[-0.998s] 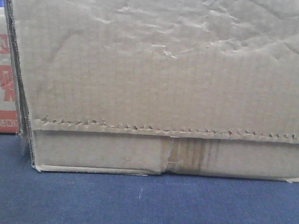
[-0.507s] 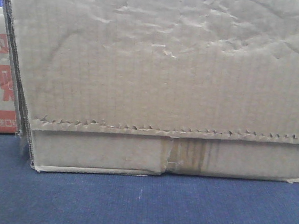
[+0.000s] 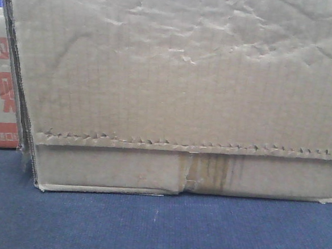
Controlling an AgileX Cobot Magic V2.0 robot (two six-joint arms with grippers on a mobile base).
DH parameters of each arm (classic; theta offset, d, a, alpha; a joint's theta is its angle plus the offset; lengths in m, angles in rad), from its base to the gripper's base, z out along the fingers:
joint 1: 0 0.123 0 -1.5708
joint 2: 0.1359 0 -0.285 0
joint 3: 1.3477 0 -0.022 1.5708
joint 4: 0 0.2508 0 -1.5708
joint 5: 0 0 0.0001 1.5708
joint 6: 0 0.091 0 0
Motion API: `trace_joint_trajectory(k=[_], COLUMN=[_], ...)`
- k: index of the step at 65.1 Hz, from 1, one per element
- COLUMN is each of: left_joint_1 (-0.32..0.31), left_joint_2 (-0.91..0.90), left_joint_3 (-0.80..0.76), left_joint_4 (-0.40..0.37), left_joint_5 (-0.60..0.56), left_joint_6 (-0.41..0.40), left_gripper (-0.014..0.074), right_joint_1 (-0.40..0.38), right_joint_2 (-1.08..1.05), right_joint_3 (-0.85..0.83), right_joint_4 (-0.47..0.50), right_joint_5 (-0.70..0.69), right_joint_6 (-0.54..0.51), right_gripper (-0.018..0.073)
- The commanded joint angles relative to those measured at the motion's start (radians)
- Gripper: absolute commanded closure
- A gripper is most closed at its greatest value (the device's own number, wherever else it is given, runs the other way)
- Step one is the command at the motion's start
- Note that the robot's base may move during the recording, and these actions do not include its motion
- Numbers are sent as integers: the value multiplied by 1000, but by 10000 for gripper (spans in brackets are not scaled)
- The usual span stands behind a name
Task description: Stack two boxes on right shelf middle
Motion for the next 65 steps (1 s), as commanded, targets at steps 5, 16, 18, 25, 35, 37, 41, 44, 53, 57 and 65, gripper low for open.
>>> trace_joint_trajectory(k=[5,16,18,25,35,37,41,44,53,57,65], left_joint_1=[62,65,65,65,65,65,65,65,65,65,65], left_joint_2=[103,209,227,277,316,321,332,337,345,345,345], left_joint_3=[-15,-15,-15,-15,6,15,35,44,49,49,49], left_joint_4=[-32,-33,-33,-34,-34,-34,-34,-34,-34,-34,-34], left_joint_5=[26,29,29,29,29,21,14,14,29,25,25], left_joint_6=[69,78,78,78,78,78,78,78,78,78,78], left_gripper=[60,60,60,60,60,63,76,97,254,369,708], right_joint_1=[3,3,3,3,3,3,3,3,3,3,3], right_joint_2=[4,9,9,9,9,9,9,9,9,9,9], right_joint_3=[-6,-6,-6,-6,-6,-6,-6,-6,-6,-6,-6], right_joint_4=[-2,-2,-2,-2,-2,-2,-2,-2,-2,-2,-2], right_joint_5=[-16,-16,-16,-16,-16,-16,-18,-18,-18,-18,-18], right_joint_6=[0,0,0,0,0,0,0,0,0,0,0], right_gripper=[-10,-10,-10,-10,-10,-10,-10,-10,-10,-10,-10])
